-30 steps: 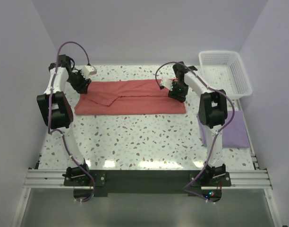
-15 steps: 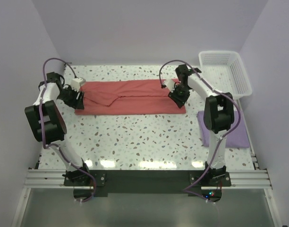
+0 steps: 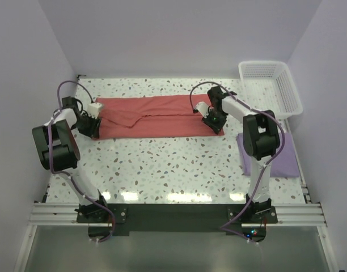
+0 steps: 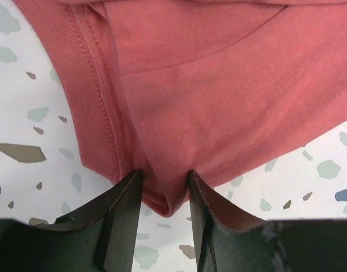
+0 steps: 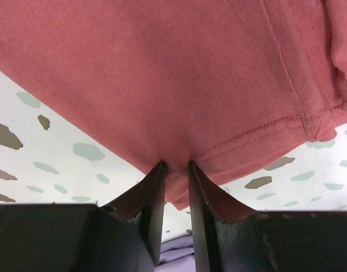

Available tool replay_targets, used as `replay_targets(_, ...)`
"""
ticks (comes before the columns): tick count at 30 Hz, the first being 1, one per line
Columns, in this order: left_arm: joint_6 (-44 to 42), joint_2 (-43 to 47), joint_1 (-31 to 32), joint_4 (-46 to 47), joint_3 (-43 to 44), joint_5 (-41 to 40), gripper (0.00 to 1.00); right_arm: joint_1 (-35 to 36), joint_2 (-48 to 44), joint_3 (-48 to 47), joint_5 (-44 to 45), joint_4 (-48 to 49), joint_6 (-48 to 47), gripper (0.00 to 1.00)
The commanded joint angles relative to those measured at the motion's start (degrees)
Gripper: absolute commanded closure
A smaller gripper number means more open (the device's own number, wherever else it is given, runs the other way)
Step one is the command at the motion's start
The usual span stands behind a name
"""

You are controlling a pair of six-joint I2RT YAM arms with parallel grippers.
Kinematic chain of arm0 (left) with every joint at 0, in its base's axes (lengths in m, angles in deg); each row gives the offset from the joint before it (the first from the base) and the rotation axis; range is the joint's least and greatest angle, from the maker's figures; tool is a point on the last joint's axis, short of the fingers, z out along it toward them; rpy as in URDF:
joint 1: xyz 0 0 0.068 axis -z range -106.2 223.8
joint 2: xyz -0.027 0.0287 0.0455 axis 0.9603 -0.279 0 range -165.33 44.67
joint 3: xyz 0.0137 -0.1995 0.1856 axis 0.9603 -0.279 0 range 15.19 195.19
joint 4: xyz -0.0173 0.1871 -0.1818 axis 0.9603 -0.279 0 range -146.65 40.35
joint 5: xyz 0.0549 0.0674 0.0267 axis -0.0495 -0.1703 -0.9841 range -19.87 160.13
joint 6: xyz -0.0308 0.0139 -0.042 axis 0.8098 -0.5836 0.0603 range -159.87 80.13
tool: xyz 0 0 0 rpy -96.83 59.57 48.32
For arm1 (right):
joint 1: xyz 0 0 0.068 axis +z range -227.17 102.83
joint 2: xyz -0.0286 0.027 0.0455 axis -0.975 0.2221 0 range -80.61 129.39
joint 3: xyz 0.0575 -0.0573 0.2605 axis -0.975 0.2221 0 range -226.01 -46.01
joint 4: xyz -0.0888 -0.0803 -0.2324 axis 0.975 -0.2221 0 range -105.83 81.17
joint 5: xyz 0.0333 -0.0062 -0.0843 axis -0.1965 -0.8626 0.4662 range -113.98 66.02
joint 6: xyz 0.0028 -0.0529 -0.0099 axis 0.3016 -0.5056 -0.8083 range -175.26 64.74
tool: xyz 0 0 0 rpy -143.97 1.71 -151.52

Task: Fold and stack the t-shirts
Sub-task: Fold the tshirt

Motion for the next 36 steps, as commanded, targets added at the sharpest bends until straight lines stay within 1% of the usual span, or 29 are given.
replay_targets(1, -0.3, 2.4, -0.1, 0.1, -7.9, -5.5, 0.57, -0.6, -0.7, 7.3, 4.7, 2.8, -1.7, 0.75)
replay_targets(5, -1.2, 7.6, -0.1, -0.4, -14.0, -5.8, 0.58, -0.7, -5.5, 11.4, 3.1, 1.3, -2.4, 0.76)
replay_targets(7, -1.1, 10.3, -0.1, -0.4, -16.2, -5.5, 0.57, -0.6, -8.2, 12.3, 2.4, -0.8, -2.3, 0.75)
replay_targets(8, -1.0, 10.9, -0.2, -0.4, -16.5, -5.2, 0.56, -0.5, -9.1, 12.1, 0.6, -1.8, -2.2, 0.74)
replay_targets(9, -0.4, 11.5, -0.3, -0.5, -16.4, -4.5, 0.55, -0.5, -9.8, 10.8, -3.1, -4.7, -2.2, 0.72)
replay_targets(10, 0.0, 12.6, -1.0, -1.1, -15.0, -3.6, 0.53, -0.5, -10.6, 9.9, -4.3, -6.0, -1.9, 0.71)
replay_targets(11, 0.1, 13.1, -1.3, -2.2, -13.4, 0.2, 0.52, -0.5, -12.0, 8.9, -5.5, -6.8, -1.7, 0.69)
replay_targets(12, 0.1, 13.6, -1.5, -3.4, -11.6, 1.8, 0.5, -0.5, -12.5, 6.0, -8.1, -9.5, -1.7, 0.69)
replay_targets(15, 2.7, 15.5, -1.4, -5.5, -2.1, 4.0, 0.48, -0.5, -13.6, 0.7, -9.6, -10.3, -0.8, 0.68)
replay_targets(18, 6.1, 16.0, -0.7, -6.4, 1.4, 4.3, 0.49, -0.5, -10.9, -4.3, -9.1, -10.0, -0.9, 0.69)
replay_targets(20, 9.7, 16.4, 1.2, -6.2, 1.9, 3.1, 0.51, -0.5, -8.3, -6.9, -8.1, -9.7, -0.9, 0.7)
replay_targets(21, 9.9, 17.0, 3.4, -6.8, 0.9, 2.6, 0.51, -0.4, -5.6, -9.7, -7.8, -9.7, -0.8, 0.71)
replay_targets(23, 12.4, 17.7, 5.5, -6.3, -0.9, 0.5, 0.53, 0.0, -3.0, -12.9, -6.6, -8.7, -1.0, 0.73)
replay_targets(24, 13.3, 17.9, 7.7, -5.7, -3.1, -0.4, 0.54, 0.2, -0.7, -13.8, -6.2, -8.4, -1.4, 0.74)
replay_targets(25, 14.3, 18.0, 8.9, -5.8, -4.0, -1.1, 0.61, 0.6, 0.3, -14.6, -5.5, -8.3, -1.6, 0.74)
replay_targets(27, 17.3, 17.7, 11.4, -5.5, -6.5, -2.7, 0.68, 0.9, 2.6, -15.4, -4.5, -7.0, -2.4, 0.75)
replay_targets(28, 18.3, 17.1, 12.1, -5.3, -7.3, -3.4, 0.69, 1.4, 3.1, -15.5, -4.1, -6.8, -2.8, 0.77)
replay_targets(29, 20.0, 16.5, 12.6, -5.2, -7.9, -4.7, 0.7, 1.6, 3.7, -15.0, -3.3, -6.3, -2.9, 0.78)
replay_targets(31, 21.6, 15.0, 13.2, -4.6, -9.2, -5.6, 0.75, 2.1, 4.4, -14.0, -2.6, -5.9, -3.7, 0.8)
replay_targets(33, 23.0, 13.5, 13.4, -3.6, -10.1, -6.9, 0.78, 2.8, 4.2, -10.5, -1.7, -4.7, -5.0, 0.82)
replay_targets(36, 23.7, 10.6, 13.4, -2.1, -10.6, -10.4, 0.82, 3.3, 2.8, -4.4, 0.1, -2.6, -7.2, 0.82)
